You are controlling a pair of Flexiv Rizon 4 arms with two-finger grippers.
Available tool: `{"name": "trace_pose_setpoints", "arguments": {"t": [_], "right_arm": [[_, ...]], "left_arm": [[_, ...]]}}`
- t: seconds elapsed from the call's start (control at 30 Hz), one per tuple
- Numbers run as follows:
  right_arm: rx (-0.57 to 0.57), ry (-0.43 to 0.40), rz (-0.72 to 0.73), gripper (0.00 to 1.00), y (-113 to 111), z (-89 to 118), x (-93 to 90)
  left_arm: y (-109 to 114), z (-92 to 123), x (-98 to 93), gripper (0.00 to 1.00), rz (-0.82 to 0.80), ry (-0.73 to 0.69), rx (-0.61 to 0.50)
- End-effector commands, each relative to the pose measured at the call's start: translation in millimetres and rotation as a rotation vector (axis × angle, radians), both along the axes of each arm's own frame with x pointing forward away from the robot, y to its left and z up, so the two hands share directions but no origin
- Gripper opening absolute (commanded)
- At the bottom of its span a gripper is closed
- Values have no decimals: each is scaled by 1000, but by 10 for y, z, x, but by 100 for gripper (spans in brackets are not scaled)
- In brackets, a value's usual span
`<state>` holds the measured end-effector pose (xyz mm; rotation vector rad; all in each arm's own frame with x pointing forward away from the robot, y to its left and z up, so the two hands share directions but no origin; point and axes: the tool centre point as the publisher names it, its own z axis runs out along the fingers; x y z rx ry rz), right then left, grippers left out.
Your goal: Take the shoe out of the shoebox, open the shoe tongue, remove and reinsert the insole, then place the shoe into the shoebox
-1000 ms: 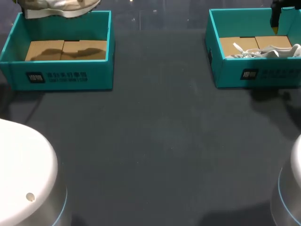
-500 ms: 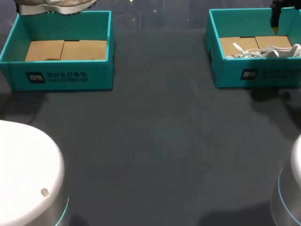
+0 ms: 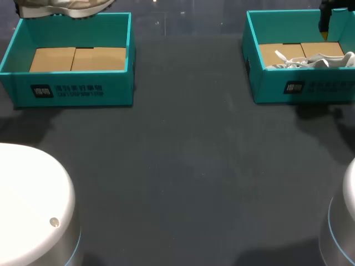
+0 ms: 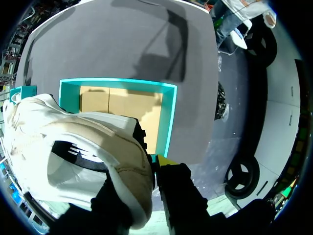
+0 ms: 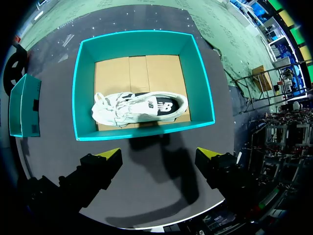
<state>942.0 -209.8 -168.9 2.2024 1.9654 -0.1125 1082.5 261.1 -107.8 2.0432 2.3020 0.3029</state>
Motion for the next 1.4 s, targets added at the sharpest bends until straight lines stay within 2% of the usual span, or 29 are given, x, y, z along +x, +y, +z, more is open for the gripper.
{"name": "trace_pose_setpoints", "arguments": {"t": [0.03,0.23,0.33,0.43,0.83,0.93,1.13,1.37,1.4], "right_arm": [[-1,1,-1,100,3,-2,4],[-1,1,-1,100,3,-2,4],[-1,1,-1,100,3,-2,4],[-1,1,-1,100,3,-2,4],[-1,1,-1,100,3,-2,4],[-1,1,-1,100,3,-2,4],[-1,1,-1,100,3,-2,4],[-1,1,-1,100,3,-2,4],[-1,1,-1,100,3,-2,4]], "left_arm": [[18,209,-331,0,7,-47,-2],[-60,542,-760,0,23,-81,-1],[-183,615,-967,0,18,-94,18],[-347,647,-1182,0,31,-15,68],[-347,647,-1182,0,31,-15,68],[-547,603,-1497,0,-3,-20,69],[-981,336,-2175,0,-22,13,81],[-1392,219,-2761,0,-37,114,68],[-1392,219,-2761,0,-37,114,68]]}}
